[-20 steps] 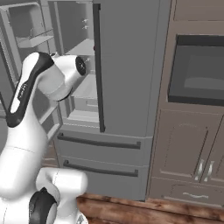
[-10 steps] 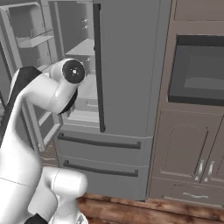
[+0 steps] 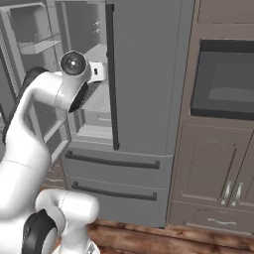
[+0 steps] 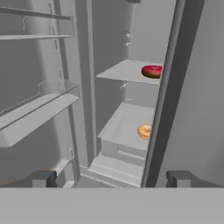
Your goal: Take the donuts from the fridge and place them on the empty tray on the dining counter.
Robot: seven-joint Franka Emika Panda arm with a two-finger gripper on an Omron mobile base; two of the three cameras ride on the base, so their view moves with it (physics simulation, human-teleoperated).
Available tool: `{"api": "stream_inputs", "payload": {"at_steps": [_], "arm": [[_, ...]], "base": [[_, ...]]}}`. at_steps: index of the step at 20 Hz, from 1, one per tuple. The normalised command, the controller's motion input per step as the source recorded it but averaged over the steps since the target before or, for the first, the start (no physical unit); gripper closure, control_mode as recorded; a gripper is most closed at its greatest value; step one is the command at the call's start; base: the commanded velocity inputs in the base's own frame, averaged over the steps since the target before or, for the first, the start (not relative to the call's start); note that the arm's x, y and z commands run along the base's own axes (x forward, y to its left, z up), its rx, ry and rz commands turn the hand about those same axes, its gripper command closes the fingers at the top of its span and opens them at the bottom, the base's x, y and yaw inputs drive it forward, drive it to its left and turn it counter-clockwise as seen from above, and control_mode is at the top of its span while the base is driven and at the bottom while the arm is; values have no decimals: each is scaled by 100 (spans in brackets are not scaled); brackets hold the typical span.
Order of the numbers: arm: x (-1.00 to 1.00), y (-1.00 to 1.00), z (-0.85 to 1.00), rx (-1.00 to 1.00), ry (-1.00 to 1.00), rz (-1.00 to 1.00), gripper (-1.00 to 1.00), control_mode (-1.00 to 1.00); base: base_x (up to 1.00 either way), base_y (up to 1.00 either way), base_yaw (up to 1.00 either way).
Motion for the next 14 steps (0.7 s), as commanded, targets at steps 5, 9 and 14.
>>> {"api": "stream_inputs", "payload": {"at_steps": [5, 9, 14], "arm": [[97, -37, 0, -4, 6, -5, -100, -100], [89, -49, 0, -8, 8, -12, -100, -100], [95, -13, -3, -4, 2, -7, -100, -100]], "base": [[0, 0, 0], [0, 0, 0], [0, 0, 0]]}}
